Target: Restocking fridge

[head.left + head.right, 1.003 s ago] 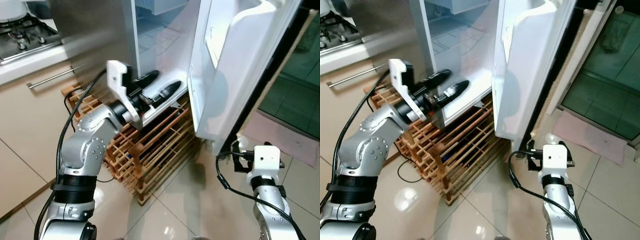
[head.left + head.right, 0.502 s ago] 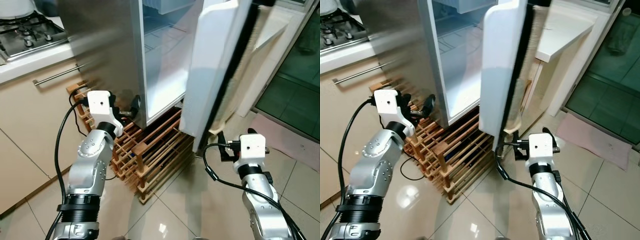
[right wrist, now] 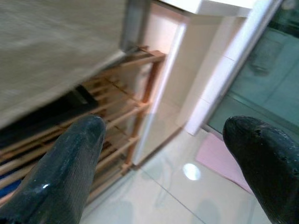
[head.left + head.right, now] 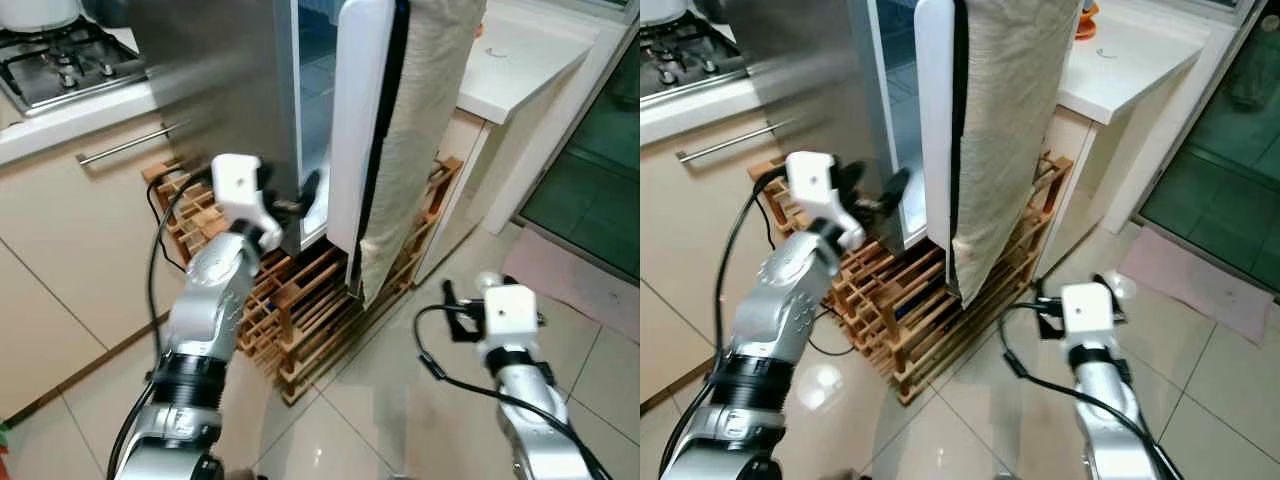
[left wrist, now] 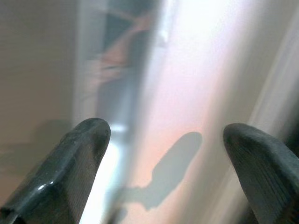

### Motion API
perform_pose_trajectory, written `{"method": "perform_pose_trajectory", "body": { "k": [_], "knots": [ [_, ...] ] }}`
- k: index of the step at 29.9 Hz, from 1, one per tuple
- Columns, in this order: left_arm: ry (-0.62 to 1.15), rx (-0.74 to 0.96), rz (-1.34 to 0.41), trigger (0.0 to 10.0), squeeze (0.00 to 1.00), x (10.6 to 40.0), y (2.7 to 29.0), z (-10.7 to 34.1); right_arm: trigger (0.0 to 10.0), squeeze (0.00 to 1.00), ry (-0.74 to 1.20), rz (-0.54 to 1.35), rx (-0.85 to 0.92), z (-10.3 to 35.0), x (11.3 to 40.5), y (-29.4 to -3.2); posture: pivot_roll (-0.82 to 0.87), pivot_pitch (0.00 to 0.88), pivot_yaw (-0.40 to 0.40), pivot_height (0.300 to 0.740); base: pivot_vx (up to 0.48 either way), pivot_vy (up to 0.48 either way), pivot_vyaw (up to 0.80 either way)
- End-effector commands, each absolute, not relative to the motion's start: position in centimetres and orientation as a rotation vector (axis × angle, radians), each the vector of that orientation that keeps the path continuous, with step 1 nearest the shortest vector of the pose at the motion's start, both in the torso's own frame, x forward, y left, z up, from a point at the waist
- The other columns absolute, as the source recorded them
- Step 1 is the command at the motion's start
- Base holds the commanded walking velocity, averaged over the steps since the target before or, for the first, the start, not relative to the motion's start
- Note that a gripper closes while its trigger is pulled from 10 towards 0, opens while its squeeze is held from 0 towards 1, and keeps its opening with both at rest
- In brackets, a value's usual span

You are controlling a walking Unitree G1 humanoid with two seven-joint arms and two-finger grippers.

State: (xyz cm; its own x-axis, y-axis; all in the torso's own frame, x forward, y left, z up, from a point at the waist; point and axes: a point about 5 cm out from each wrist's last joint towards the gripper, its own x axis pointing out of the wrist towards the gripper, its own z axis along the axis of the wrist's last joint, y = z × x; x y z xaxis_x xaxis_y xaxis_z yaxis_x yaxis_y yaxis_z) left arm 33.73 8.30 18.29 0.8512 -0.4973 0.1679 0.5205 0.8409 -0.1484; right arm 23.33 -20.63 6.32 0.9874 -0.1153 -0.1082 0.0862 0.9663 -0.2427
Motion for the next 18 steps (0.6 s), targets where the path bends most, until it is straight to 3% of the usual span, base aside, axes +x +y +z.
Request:
{"method": "perform_pose_trajectory", "body": {
  "k": [1,4,13,17,18],
  "knots": [
    [-0.109,-0.175,-0.647,10.0,0.0,33.5,6.5,18.3,10.0,0.0,0.141,-0.118,-0.239,6.0,23.1,-21.0,-0.14,0.0,0.008,0.74,0.0,0.0,0.0],
    [-0.15,-0.178,-0.755,10.0,0.0,33.1,4.3,19.5,10.0,0.0,0.131,-0.116,-0.237,6.1,23.3,-20.7,-0.15,0.0,0.011,0.74,0.0,0.0,0.0],
    [-0.222,-0.268,-0.906,10.0,0.0,32.1,2.2,22.0,10.0,0.0,0.146,-0.077,-0.233,5.7,23.4,-20.3,-0.14,0.0,0.008,0.74,0.0,0.0,0.0],
    [-0.246,-0.314,-0.953,10.0,0.0,32.1,0.8,23.3,10.0,0.0,0.294,-0.028,-0.256,2.9,21.4,-20.3,-0.15,0.0,0.009,0.74,0.0,0.0,0.0],
    [-0.247,-0.317,-0.962,10.0,0.0,32.1,0.5,23.4,10.0,0.0,0.414,-0.094,-0.227,0.6,20.3,-21.8,-0.16,0.0,0.009,0.74,0.0,0.0,0.0]
  ]
}}
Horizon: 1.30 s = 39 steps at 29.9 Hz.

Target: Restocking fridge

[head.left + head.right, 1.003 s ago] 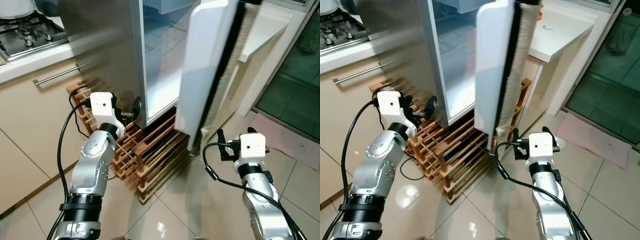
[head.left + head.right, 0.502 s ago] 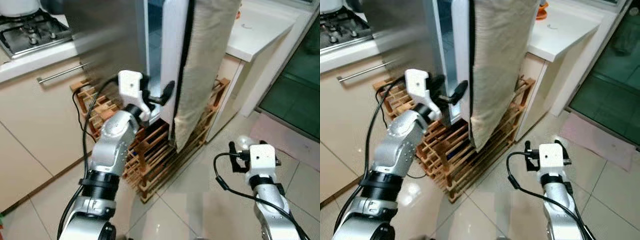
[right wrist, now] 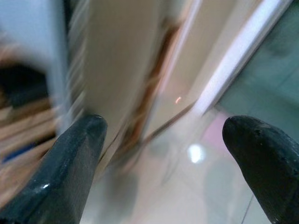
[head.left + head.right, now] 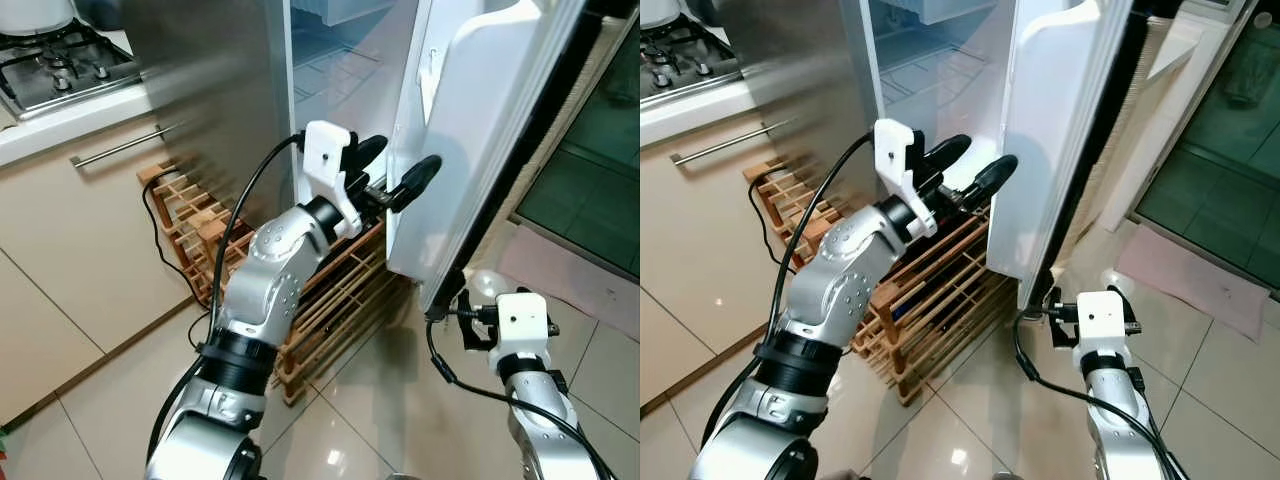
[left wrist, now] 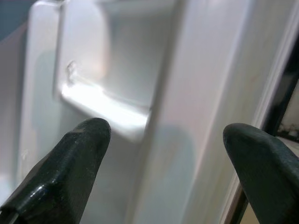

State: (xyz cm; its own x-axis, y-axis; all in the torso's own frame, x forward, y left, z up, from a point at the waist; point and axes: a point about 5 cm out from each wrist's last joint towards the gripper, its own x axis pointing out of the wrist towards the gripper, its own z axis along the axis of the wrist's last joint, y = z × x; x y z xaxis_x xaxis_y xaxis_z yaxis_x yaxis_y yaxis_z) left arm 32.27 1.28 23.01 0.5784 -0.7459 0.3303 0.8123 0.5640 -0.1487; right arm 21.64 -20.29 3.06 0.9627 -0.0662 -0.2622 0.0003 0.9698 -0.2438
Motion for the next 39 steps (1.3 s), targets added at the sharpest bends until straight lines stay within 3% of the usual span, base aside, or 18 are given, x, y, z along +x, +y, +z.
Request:
{"method": "perform_pose_trajectory", "body": {
  "k": [1,4,5,6,15,20,24,29,34,39],
  "knots": [
    [-0.248,-0.318,-0.968,10.0,0.0,32.1,0.3,23.5,10.0,0.0,0.5,-0.143,-0.203,-1.0,19.2,-22.8,-0.16,0.0,0.009,0.74,0.0,0.0,0.0],
    [-0.243,-0.317,-0.982,10.0,0.0,32.1,0.0,23.5,10.0,0.0,0.771,-0.245,-0.141,-6.0,15.1,-25.1,-0.17,0.0,0.021,0.74,0.0,0.0,0.0],
    [-0.243,-0.317,-0.982,10.0,0.0,32.1,0.0,23.5,10.0,0.0,0.771,-0.245,-0.141,-6.0,15.1,-25.1,-0.17,0.0,0.021,0.74,0.0,0.0,0.0],
    [-0.231,-0.315,-0.985,10.0,0.0,32.2,0.0,23.3,10.0,0.0,0.903,-0.285,-0.109,-8.0,12.5,-25.2,-0.18,0.0,0.026,0.74,0.0,0.0,0.0],
    [-0.214,-0.33,-1.018,10.0,0.0,32.2,-0.8,23.4,10.0,0.0,1.055,-0.282,-0.076,-9.5,10.5,-25.3,-0.17,0.0,0.035,0.74,0.0,0.0,0.0],
    [-0.219,-0.385,-1.101,10.0,0.0,31.4,-2.1,24.5,10.0,0.0,1.01,-0.266,-0.022,-9.2,12.7,-24.7,-0.17,0.0,0.043,0.74,0.0,0.0,0.0],
    [-0.246,-0.548,-1.267,10.0,0.0,29.5,-3.7,27.1,10.0,0.0,0.95,-0.128,0.029,-8.6,15.9,-22.2,-0.16,0.0,0.043,0.74,0.0,0.0,0.0],
    [-0.295,-0.612,-1.405,10.0,0.0,27.8,-4.0,29.2,10.0,0.0,0.921,-0.032,0.007,-8.3,17.6,-20.3,-0.15,0.0,0.039,0.74,0.0,0.0,0.0],
    [-0.296,-0.602,-1.374,10.0,0.0,28.4,-3.1,29.2,10.0,0.0,0.911,0.017,0.01,-8.1,18.3,-19.4,-0.15,0.0,0.041,0.74,0.0,0.0,0.0],
    [-0.233,-0.528,-1.206,10.0,0.0,30.6,-0.3,26.7,10.0,0.0,0.884,0.143,0.052,-7.6,19.9,-17.0,-0.13,0.0,0.032,0.74,0.0,0.0,0.0]
  ]
}}
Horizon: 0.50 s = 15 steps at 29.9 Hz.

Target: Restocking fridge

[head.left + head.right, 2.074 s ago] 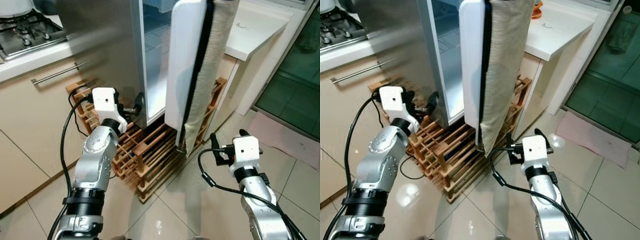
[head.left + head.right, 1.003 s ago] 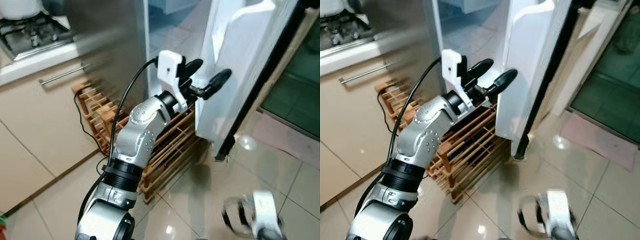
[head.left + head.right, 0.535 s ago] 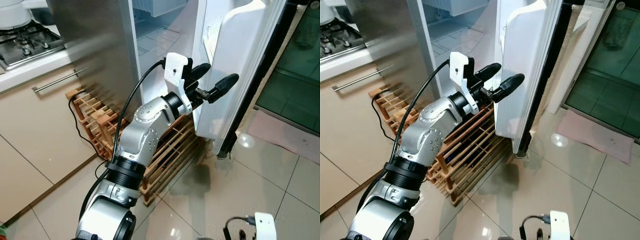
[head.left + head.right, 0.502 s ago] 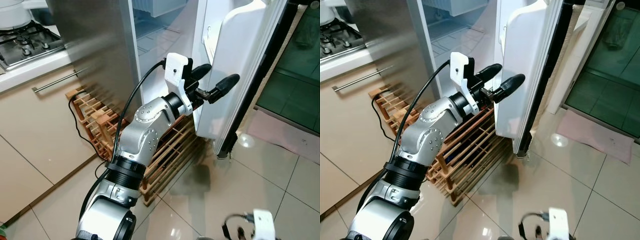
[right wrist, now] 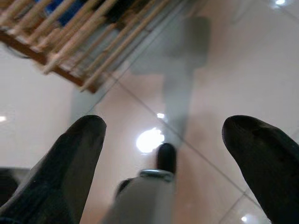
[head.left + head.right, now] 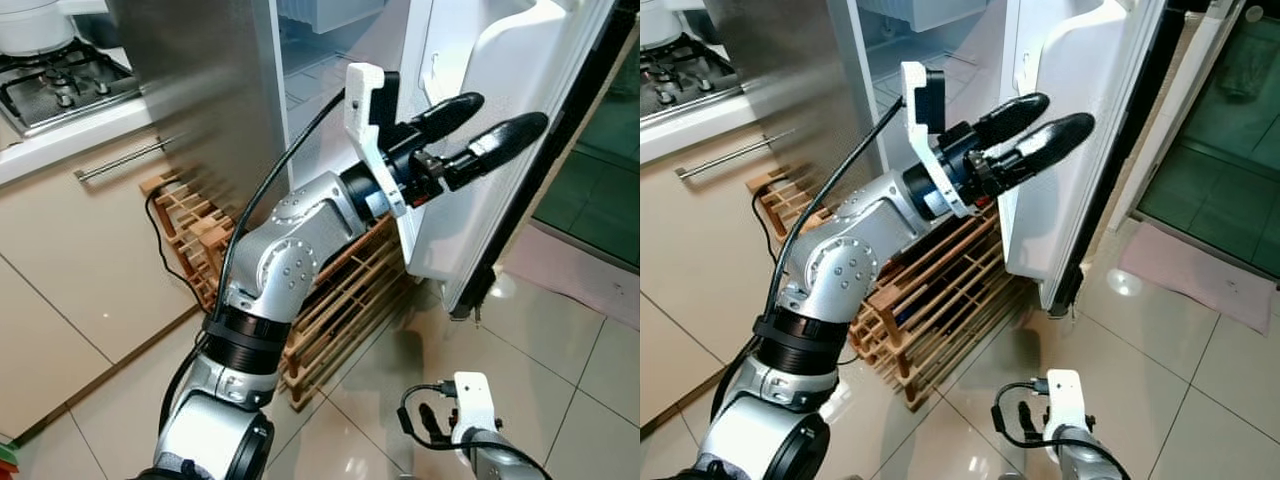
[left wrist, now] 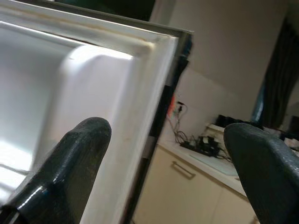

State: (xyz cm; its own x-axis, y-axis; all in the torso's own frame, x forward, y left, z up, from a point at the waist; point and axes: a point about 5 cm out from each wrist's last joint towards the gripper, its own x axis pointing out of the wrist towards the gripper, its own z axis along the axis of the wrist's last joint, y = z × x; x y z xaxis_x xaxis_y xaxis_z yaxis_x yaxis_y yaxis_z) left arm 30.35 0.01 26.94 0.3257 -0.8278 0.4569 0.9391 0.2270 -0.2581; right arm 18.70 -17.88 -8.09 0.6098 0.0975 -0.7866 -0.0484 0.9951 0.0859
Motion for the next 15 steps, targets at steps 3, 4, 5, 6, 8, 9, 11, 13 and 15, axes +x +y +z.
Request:
{"method": "perform_pose_trajectory", "body": {
  "k": [3,4,5,6,8,9,11,13,15],
  "knots": [
    [-0.209,-0.495,-1.168,10.0,0.0,30.8,0.4,26.0,10.0,0.0,0.86,0.175,0.056,-7.2,20.6,-16.2,-0.13,0.0,0.032,0.74,0.0,0.0,0.0],
    [-0.209,-0.495,-1.168,10.0,0.0,30.8,0.4,26.0,10.0,0.0,0.86,0.175,0.056,-7.2,20.6,-16.2,-0.13,0.0,0.032,0.74,0.0,0.0,0.0],
    [-0.188,-0.454,-1.138,10.0,0.0,31.1,0.8,25.3,10.0,0.0,0.838,0.208,0.06,-6.9,21.1,-15.6,-0.13,0.0,0.032,0.74,0.0,0.0,0.0],
    [-0.166,-0.395,-1.11,10.0,0.0,31.3,1.1,24.3,10.0,0.0,0.807,0.242,0.057,-6.5,21.8,-15.0,-0.12,0.0,0.028,0.74,0.0,0.0,0.0],
    [-0.166,-0.395,-1.11,10.0,0.0,31.3,1.1,24.3,10.0,0.0,0.807,0.242,0.057,-6.5,21.8,-15.0,-0.12,0.0,0.028,0.74,0.0,0.0,0.0],
    [-0.152,-0.354,-1.092,10.0,0.0,31.4,1.3,23.7,10.0,0.0,0.786,0.264,0.054,-6.2,22.2,-14.5,-0.11,0.0,0.028,0.74,0.0,0.0,0.0],
    [-0.128,-0.3,-1.059,10.0,0.0,31.7,1.7,22.7,10.0,0.0,0.735,0.278,0.031,-5.4,23.3,-14.9,-0.11,0.0,0.028,0.74,0.0,0.0,0.0],
    [-0.102,-0.23,-1.007,10.0,0.0,32.0,2.3,21.4,10.0,0.0,0.619,0.27,0.005,-3.6,25.3,-15.8,-0.11,0.0,0.03,0.74,0.0,0.0,0.0],
    [-0.072,-0.148,-0.87,10.0,0.0,32.8,3.7,19.7,10.0,0.0,0.382,0.306,-0.019,0.4,28.4,-14.7,-0.11,0.0,0.03,0.74,0.0,0.0,0.0]
  ]
}}
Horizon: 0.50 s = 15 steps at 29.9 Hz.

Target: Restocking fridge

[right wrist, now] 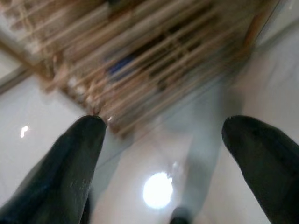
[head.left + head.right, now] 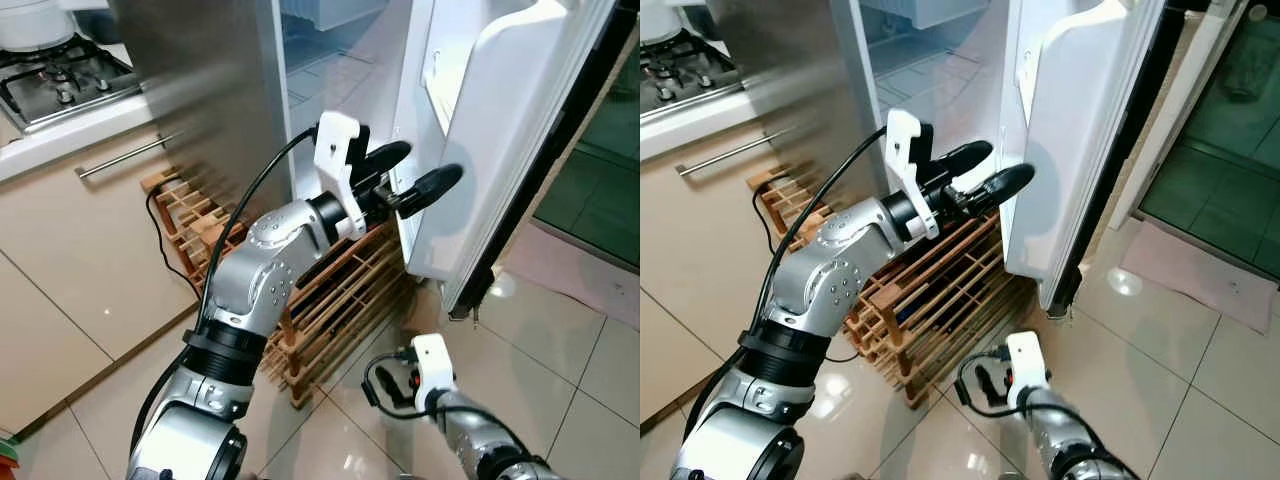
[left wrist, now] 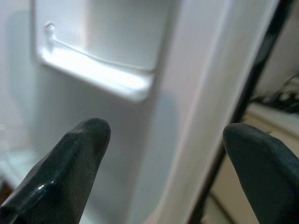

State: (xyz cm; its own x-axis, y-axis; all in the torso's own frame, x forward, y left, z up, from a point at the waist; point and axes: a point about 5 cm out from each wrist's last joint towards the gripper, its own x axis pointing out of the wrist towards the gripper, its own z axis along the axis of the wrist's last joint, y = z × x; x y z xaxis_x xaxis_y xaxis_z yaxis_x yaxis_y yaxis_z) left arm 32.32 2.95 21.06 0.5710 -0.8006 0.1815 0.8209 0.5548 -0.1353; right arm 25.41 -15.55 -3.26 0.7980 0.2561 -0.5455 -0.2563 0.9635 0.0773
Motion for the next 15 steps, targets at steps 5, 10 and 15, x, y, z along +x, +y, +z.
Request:
{"method": "perform_pose_trajectory", "body": {
  "k": [5,10,15],
  "knots": [
    [-0.063,-0.09,-0.701,10.0,0.0,33.6,5.7,18.4,10.0,0.0,0.237,0.314,-0.048,3.1,29.6,-13.7,-0.11,0.0,0.03,0.74,0.0,0.0,0.0],
    [-0.093,0.043,-0.403,10.0,0.0,34.6,9.4,17.2,10.0,0.0,0.172,0.296,-0.067,4.4,30.3,-14.0,-0.11,0.0,0.027,0.74,0.0,0.0,0.0],
    [-0.102,0.113,-0.274,10.0,0.0,34.5,11.7,16.0,10.0,0.0,0.149,0.281,-0.113,5.1,30.0,-14.8,-0.1,0.0,0.02,0.74,0.0,0.0,0.0]
  ]
}}
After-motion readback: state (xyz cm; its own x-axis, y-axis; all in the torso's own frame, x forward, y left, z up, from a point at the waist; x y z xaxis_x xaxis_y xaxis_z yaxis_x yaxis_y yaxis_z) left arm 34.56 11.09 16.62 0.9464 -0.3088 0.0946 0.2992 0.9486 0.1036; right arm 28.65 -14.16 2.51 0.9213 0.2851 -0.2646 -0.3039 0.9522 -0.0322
